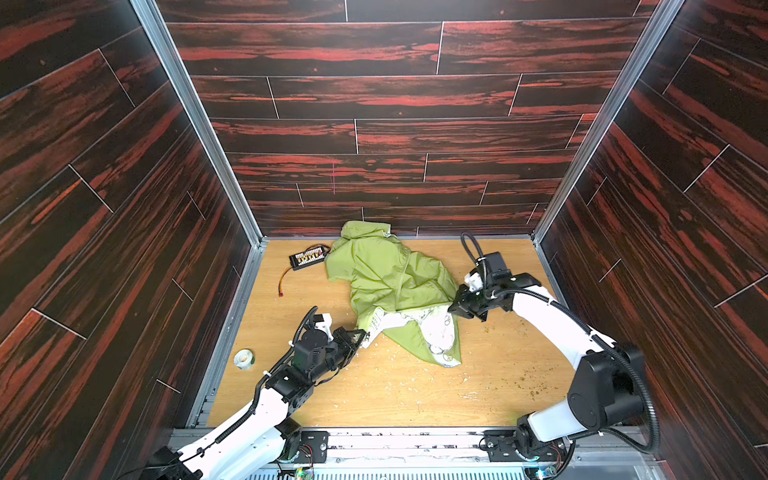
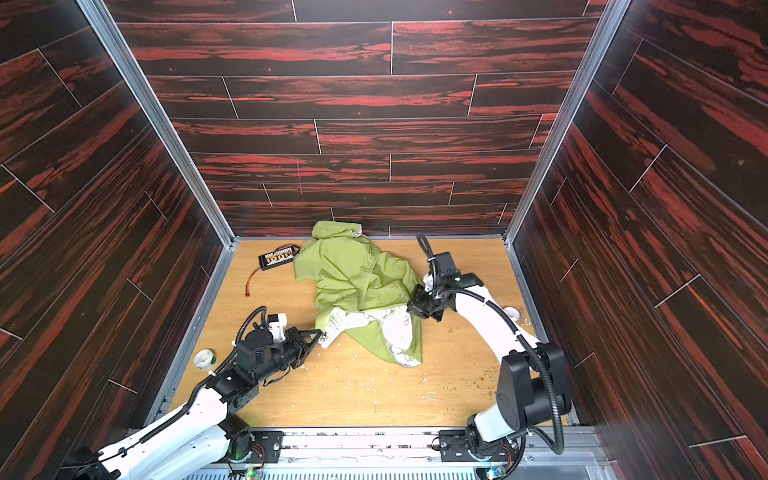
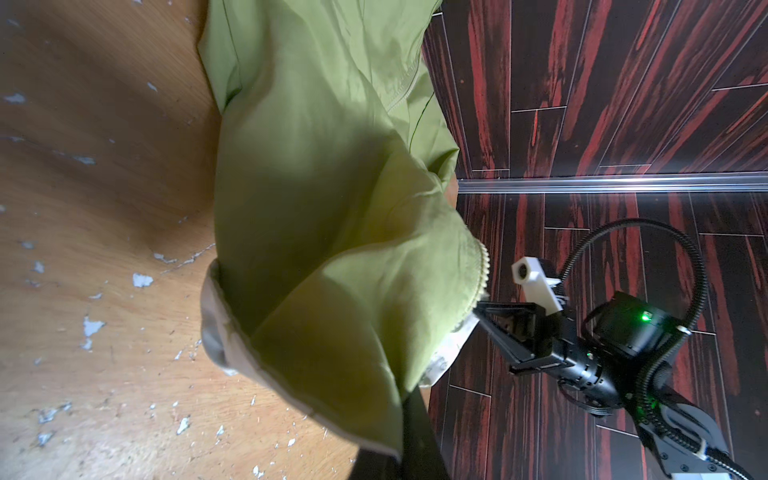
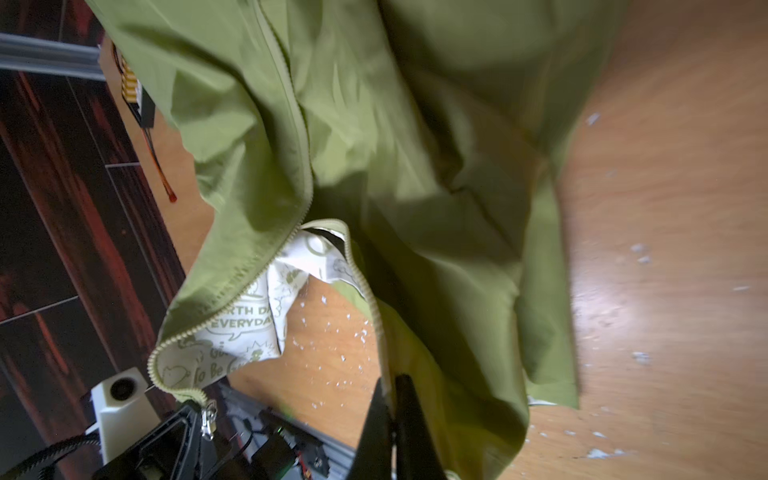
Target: Zip up the jacket
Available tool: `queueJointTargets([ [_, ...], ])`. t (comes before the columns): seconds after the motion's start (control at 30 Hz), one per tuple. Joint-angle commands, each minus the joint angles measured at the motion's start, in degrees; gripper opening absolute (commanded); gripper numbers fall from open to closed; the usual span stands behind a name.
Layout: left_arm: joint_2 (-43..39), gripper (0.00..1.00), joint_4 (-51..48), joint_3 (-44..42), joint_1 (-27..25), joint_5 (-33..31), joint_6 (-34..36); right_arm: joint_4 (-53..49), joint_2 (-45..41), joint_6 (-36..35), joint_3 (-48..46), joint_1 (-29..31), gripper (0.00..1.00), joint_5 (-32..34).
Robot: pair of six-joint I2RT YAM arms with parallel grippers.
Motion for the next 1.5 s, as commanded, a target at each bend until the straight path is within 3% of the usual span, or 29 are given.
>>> queueJointTargets([
  [0.0, -0.21, 0.0, -1.05, -0.65, 0.49, 1.15, -0.1, -3.72, -4.62, -3.63, 3.17, 0.14, 0.0, 3.46],
  [0.1, 1.1, 0.0, -0.73, -0.27, 0.55, 1.99, 0.08, -0.3, -6.59, -5.3, 2.77, 0.18, 0.0, 0.32],
  [0.2, 3.11, 0.0, 0.31, 0.14, 0.64, 2.81, 0.24, 3.97, -7.39, -7.41, 0.51, 1.84, 0.0, -8.23],
  [0.37, 6.67, 0.0, 1.47, 1.51, 0.78, 3.84, 0.68, 4.93, -7.33, -11.81, -3.14, 13.16, 0.0, -11.4],
  [0.5, 8.23, 0.0, 2.16, 2.0, 0.82, 4.39, 0.74, 5.19, -5.11, -12.34, -8.63, 18.83, 0.01, -14.32],
  [0.6, 8.78, 0.0, 2.15, 2.1, 0.9, 4.6, 0.81, 5.61, -5.05, -11.53, -11.9, 19.91, 0.19, -13.26],
  [0.73, 9.21, 0.0, 1.98, 2.27, 0.9, 4.89, 0.85, 8.21, -7.7, -8.42, -14.6, 19.94, 0.56, -12.6],
  [0.9, 10.25, 0.0, 0.76, 2.96, 0.9, 5.26, 0.78, 8.97, -11.73, -3.75, -16.0, 19.97, 0.86, -6.1],
  [0.93, 10.69, 0.0, 0.47, 3.26, 0.95, 5.65, 0.86, 9.18, -12.55, -2.28, -16.32, 20.03, 0.97, -4.87],
  [1.1, 13.02, 0.0, -0.75, 4.95, 0.9, 7.97, 1.86, 13.56, -15.63, 7.25, -19.15, 20.04, 0.96, 1.16],
  [1.27, 12.49, 0.0, -2.32, 6.05, 0.9, 7.67, 2.36, 14.58, -23.35, 10.37, -20.93, 24.73, 0.94, 17.0],
  [1.37, 12.35, 0.0, -2.79, 5.97, 0.9, 7.3, 2.29, 16.68, -25.93, 13.65, -24.88, 24.69, 0.95, 17.4],
  [1.47, 12.57, 0.0, -2.82, 6.05, 0.9, 7.29, 2.36, 17.93, -25.19, 16.62, -27.93, 24.39, 0.99, 9.12],
])
